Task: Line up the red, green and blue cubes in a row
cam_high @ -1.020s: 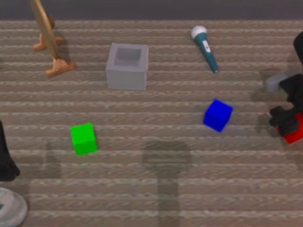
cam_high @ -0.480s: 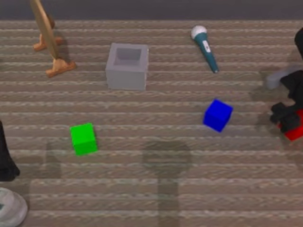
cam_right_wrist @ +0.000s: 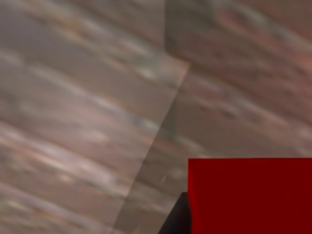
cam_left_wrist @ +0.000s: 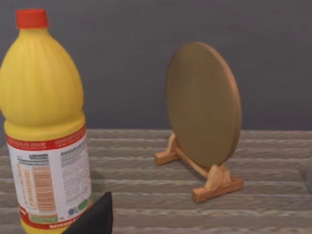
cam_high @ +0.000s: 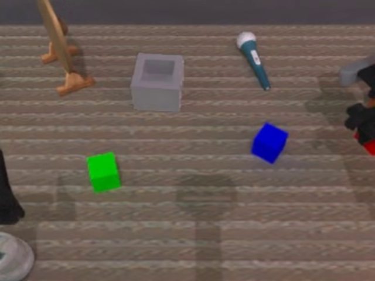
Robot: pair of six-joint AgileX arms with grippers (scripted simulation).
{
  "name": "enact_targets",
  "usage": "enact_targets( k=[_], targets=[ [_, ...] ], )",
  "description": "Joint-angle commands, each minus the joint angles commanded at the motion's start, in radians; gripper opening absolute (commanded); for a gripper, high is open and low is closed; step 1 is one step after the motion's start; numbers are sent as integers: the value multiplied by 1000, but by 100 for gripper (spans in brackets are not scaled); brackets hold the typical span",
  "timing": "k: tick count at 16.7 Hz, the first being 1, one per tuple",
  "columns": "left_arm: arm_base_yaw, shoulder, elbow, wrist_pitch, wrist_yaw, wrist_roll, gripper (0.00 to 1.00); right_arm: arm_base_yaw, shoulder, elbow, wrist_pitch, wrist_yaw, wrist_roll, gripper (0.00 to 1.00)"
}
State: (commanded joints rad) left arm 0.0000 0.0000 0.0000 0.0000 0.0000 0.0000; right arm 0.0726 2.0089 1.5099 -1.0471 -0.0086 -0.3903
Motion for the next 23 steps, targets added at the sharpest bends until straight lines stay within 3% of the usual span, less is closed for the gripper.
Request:
enact_targets(
  k=[4, 8, 18, 23],
  targets=[
    [0, 0, 0, 0, 0, 0, 100, 6, 13, 10, -5, 0, 14, 0],
    [0, 0, 0, 0, 0, 0, 100, 111, 109, 158, -78, 6, 162, 0],
    [0, 0, 0, 0, 0, 0, 100, 602, 490, 845, -400, 24, 1001, 0],
    [0, 0, 0, 0, 0, 0, 100, 777, 587, 1067, -491, 35, 1255, 0]
  ],
)
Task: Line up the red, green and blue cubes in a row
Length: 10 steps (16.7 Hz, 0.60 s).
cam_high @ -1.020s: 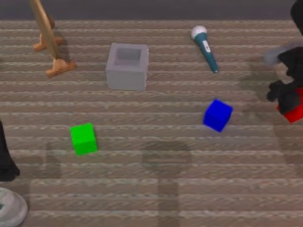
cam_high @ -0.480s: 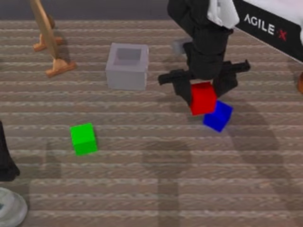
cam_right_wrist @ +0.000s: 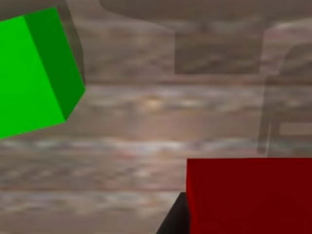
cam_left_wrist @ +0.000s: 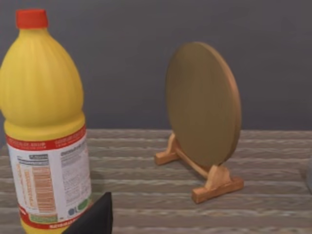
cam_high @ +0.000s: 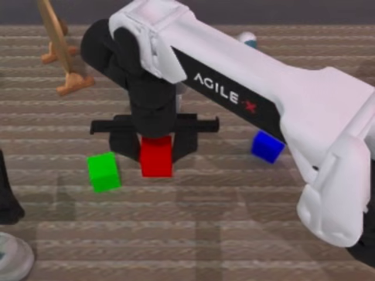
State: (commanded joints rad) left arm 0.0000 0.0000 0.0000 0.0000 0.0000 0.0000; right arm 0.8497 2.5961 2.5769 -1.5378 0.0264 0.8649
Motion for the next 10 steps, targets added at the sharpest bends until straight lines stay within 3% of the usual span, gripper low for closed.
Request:
enact_targets(
  k=[10],
  targets=[
    [0, 0, 0, 0, 0, 0, 100, 18, -7, -51, 63, 1, 29, 0]
  ],
)
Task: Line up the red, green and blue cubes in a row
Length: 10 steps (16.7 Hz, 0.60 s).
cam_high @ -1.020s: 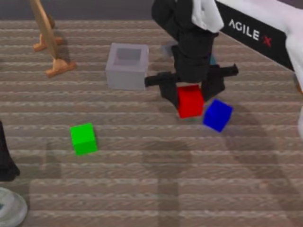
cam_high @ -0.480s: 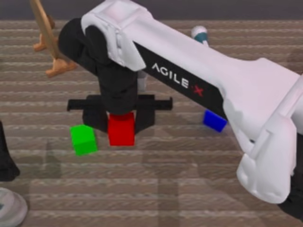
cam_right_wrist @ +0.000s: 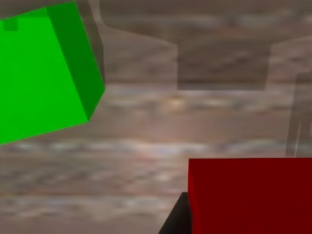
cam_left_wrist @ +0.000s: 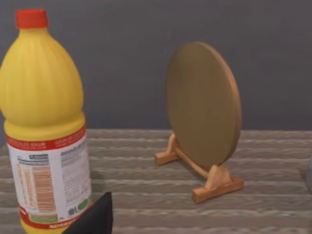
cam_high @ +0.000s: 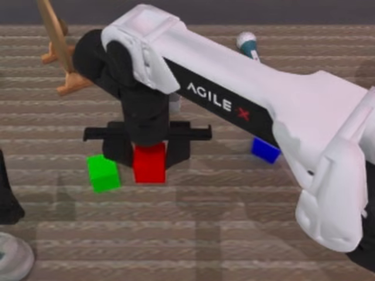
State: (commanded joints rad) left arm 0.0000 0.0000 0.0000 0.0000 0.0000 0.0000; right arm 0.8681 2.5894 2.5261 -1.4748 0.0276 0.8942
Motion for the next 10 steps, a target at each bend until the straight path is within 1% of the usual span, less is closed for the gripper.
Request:
enact_targets(
  k=[6, 10],
  targets=[
    [0, 0, 0, 0, 0, 0, 100, 5, -25, -255, 215, 0, 2, 0],
    [0, 0, 0, 0, 0, 0, 100, 7, -27, -284, 244, 1, 2, 0]
  ],
)
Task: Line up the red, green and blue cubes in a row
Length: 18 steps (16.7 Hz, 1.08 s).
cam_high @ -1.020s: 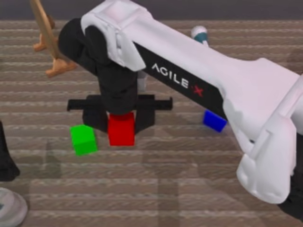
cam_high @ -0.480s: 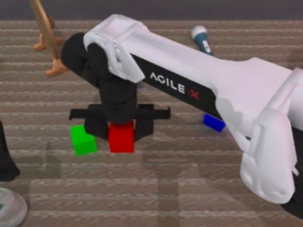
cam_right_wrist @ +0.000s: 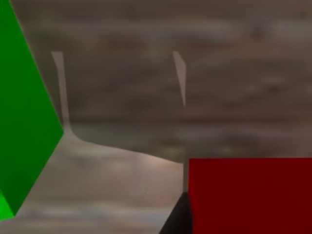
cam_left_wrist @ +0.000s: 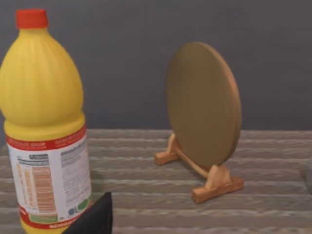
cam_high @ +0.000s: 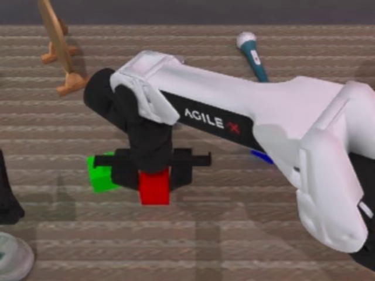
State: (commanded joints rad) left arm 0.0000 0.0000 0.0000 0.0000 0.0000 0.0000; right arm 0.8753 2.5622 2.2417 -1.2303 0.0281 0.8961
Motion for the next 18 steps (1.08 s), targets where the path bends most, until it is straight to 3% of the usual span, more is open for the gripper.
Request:
enact_targets(
  k=[1, 14, 18],
  targets=[
    [0, 0, 0, 0, 0, 0, 100, 0, 0, 0, 0, 0, 0, 0],
    [0, 0, 0, 0, 0, 0, 100, 0, 0, 0, 0, 0, 0, 98],
    [0, 0, 0, 0, 0, 0, 100, 0, 0, 0, 0, 0, 0, 100]
  ],
)
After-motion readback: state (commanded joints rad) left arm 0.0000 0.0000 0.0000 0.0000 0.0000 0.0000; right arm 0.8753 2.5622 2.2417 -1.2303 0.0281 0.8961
